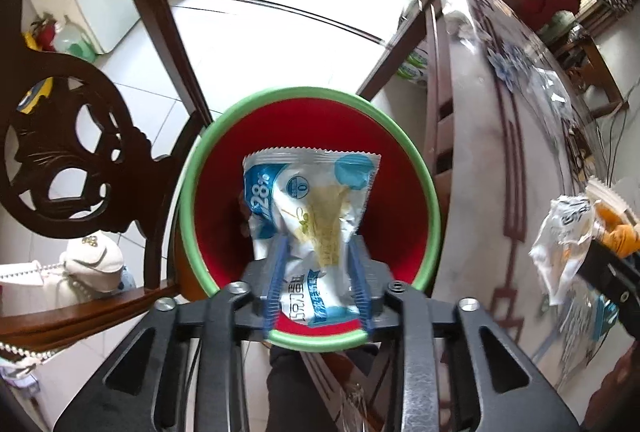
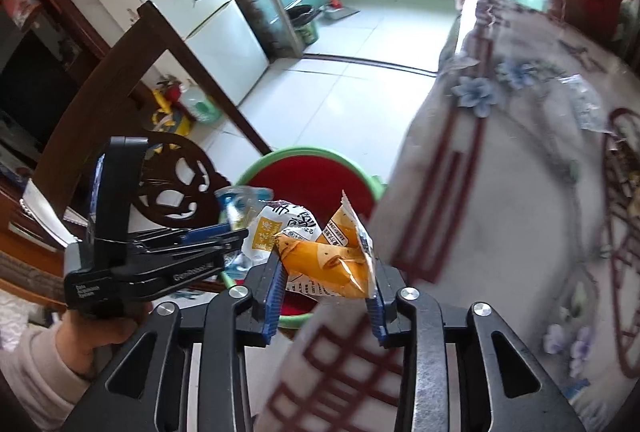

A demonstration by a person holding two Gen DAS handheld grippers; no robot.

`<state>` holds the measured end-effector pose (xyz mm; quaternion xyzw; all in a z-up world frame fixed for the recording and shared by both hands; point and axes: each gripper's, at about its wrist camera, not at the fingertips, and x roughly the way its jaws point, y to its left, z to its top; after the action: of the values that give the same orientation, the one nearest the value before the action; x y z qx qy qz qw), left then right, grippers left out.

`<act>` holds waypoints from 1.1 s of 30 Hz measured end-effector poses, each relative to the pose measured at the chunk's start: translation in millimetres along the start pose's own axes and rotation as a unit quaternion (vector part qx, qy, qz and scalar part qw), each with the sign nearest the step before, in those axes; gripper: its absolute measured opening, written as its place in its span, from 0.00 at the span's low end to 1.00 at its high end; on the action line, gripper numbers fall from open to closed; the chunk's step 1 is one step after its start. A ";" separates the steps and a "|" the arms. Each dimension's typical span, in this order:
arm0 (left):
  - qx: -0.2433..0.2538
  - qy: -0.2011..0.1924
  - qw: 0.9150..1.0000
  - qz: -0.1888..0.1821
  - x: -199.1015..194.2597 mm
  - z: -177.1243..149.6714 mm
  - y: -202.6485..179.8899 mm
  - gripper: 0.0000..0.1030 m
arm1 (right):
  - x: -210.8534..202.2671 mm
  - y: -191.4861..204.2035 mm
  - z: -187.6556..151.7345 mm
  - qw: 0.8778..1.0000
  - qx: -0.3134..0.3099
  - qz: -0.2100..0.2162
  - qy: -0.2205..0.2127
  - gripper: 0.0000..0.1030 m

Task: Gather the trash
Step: 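Open left tool and right tool to drop both wrappers into bucket, then grasp brown cigarette box with right tool while left tool reaches clear plastic bag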

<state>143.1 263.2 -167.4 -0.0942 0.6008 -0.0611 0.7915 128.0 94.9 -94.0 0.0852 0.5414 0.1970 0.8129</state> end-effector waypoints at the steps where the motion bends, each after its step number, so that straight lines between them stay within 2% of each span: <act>1: -0.006 -0.005 1.000 -0.001 -2.5 0.3 2.7 0.45 | 2.1 0.8 2.1 1.000 0.002 0.000 -0.001 0.41; 2: -0.012 -0.011 1.000 0.001 -5.3 0.4 5.2 0.56 | 1.7 -0.2 3.2 1.000 0.003 0.002 -0.003 0.46; 3: -0.014 -0.015 1.000 0.003 -6.5 0.3 6.7 0.62 | 0.9 -0.5 4.4 1.000 0.003 0.005 -0.007 0.50; 5: -0.017 -0.021 1.000 0.011 -10.4 0.8 9.2 0.65 | -1.2 -1.4 7.6 1.000 0.002 0.009 -0.013 0.54; 9: -0.028 -0.025 0.999 0.014 -13.3 2.1 12.0 0.69 | -5.7 -5.6 11.8 1.000 -0.002 0.024 -0.018 0.64; 12: -0.042 -0.034 0.998 0.016 -16.1 2.6 10.2 0.71 | -1.2 -7.9 11.7 0.999 -0.007 0.043 0.000 0.68; 16: -0.061 -0.055 0.996 0.025 -25.4 1.7 9.9 0.71 | -0.1 -8.1 8.3 0.999 -0.030 0.022 0.001 0.68; 19: -0.066 -0.063 0.995 0.025 -33.4 0.4 8.5 0.71 | -13.6 -21.8 9.0 0.999 -0.029 0.005 -0.022 0.68; 22: -0.052 -0.072 0.996 0.031 -40.9 -0.8 -1.0 0.71 | -34.8 -59.5 11.9 0.998 -0.017 -0.041 -0.052 0.68; 27: -0.026 -0.081 0.996 0.027 -49.2 -0.6 -31.5 0.71 | -71.6 -172.3 23.0 0.985 0.013 -0.159 -0.072 0.68; 29: -0.017 -0.081 0.996 0.017 -50.2 1.2 -50.6 0.71 | -79.0 -226.6 34.2 0.979 0.018 -0.198 -0.054 0.69; 31: -0.006 -0.081 0.997 0.000 -50.3 5.6 -77.5 0.71 | -79.4 -267.3 45.6 0.977 0.024 -0.211 -0.032 0.69; 33: 0.006 -0.085 0.996 -0.015 -50.5 11.4 -104.2 0.72 | -69.4 -302.0 56.1 0.979 0.020 -0.205 -0.001 0.69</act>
<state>142.2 173.1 -93.7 -0.1034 0.5297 -0.0684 0.8391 224.8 -203.7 -119.1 -0.0111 0.5508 0.0150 0.8344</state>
